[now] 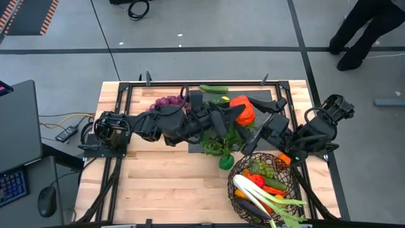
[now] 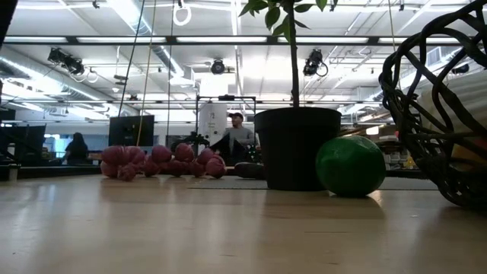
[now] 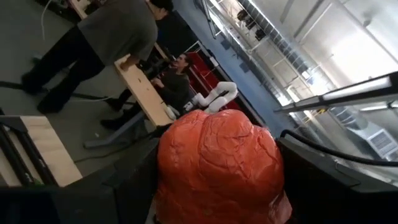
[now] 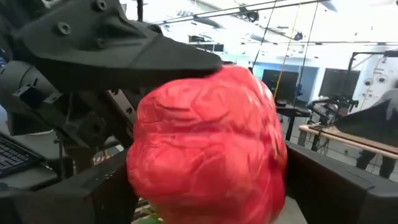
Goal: Build produce basket
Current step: Put the orange squash into the brown wire basket
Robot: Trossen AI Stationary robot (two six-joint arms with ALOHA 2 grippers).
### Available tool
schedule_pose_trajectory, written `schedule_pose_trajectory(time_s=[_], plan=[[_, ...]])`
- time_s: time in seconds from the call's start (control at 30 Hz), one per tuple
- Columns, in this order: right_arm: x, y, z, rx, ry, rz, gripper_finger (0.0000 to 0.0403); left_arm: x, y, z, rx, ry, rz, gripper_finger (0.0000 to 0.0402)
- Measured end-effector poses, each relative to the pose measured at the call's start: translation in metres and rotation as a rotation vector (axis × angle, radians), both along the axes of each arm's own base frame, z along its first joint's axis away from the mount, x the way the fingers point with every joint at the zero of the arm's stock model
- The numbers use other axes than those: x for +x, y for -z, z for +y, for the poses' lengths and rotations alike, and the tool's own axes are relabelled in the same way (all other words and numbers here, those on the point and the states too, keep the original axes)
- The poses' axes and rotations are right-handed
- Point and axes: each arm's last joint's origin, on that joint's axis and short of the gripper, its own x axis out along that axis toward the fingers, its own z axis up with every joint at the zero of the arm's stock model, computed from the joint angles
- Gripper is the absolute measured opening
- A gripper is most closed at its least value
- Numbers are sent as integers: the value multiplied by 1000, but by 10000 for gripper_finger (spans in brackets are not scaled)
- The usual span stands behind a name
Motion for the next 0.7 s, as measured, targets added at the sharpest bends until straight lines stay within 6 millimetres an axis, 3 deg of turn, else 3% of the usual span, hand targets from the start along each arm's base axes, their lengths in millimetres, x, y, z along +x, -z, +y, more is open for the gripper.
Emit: schedule_pose_trajectory(time_s=[0.7], plan=[[-9,-1,6,45,25,4,347,-9,-6,4,79,21,41,318]])
